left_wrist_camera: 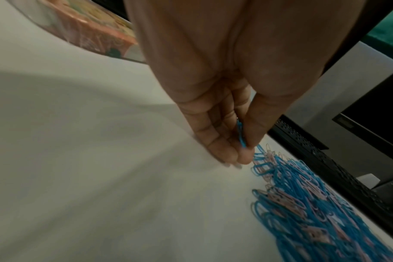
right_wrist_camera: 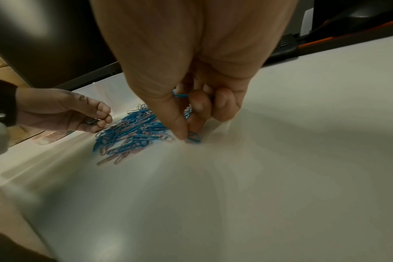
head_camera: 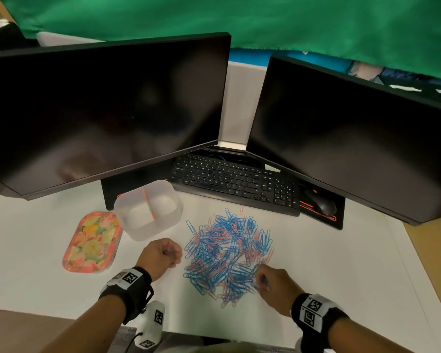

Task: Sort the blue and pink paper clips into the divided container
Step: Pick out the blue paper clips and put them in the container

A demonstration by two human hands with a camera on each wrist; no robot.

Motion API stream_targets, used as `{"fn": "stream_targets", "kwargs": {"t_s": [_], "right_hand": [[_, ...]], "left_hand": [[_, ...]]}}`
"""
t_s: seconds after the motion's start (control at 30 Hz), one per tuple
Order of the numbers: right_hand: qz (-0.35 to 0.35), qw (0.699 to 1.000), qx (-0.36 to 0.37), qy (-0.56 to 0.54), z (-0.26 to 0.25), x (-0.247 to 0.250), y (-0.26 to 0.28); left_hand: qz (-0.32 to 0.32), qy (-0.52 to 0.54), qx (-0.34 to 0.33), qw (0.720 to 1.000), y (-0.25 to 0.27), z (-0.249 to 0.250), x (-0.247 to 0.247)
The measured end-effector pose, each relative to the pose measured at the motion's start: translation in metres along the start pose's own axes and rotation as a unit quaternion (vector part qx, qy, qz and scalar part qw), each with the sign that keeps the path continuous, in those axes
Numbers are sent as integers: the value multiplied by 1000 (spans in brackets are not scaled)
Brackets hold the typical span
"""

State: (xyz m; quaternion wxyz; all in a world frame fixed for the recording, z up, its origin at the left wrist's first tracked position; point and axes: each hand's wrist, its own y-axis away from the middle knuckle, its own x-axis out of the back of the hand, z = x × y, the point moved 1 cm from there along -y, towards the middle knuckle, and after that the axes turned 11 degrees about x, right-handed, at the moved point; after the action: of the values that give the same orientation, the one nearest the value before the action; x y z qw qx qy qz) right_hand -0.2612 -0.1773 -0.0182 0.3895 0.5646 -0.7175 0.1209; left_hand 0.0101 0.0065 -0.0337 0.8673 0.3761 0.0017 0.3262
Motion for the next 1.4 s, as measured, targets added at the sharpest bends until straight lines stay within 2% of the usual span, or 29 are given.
{"fn": "stream_targets", "kwargs": {"t_s": [0.2, 0.33, 0.43, 0.5, 0.6, 0.8, 0.9, 1.07, 1.17, 1.23, 1.3, 1.4], "right_hand": [[14, 1000, -26, -3, 2, 5, 4], [1, 995, -71, -68, 2, 11, 3], [-12, 977, -132, -166, 5, 16, -2], [10, 959, -160, -235, 4, 20, -5], [33, 941, -185, -283, 1, 25, -9], [49, 915, -203, -344, -9, 32, -12], [47, 909, -186, -371, -14, 35, -15], [34, 873, -175, -453, -33, 47, -24], [15, 865, -162, -474, -47, 53, -34], [5, 851, -158, -501, -57, 56, -44], [-2, 832, -157, -531, -69, 57, -57], [-25, 835, -153, -527, -92, 55, -79]], "left_hand": [[37, 10, 10, 999, 4, 9, -2], [85, -110, -25, 990, 7, 22, -11], [96, -179, -42, 978, 7, 36, -21], [95, -244, -47, 964, 1, 40, -25], [99, -313, -40, 944, -6, 44, -27], [96, -311, -31, 945, -7, 49, -26], [97, -281, -25, 954, -4, 48, -23], [115, -217, -41, 969, 4, 49, -12], [85, -164, -43, 982, 10, 50, -4], [35, -74, -22, 996, 17, 55, 1], [-2, 69, 20, 997, 28, 63, 8], [-61, 270, 54, 960, 40, 70, 22]]}}
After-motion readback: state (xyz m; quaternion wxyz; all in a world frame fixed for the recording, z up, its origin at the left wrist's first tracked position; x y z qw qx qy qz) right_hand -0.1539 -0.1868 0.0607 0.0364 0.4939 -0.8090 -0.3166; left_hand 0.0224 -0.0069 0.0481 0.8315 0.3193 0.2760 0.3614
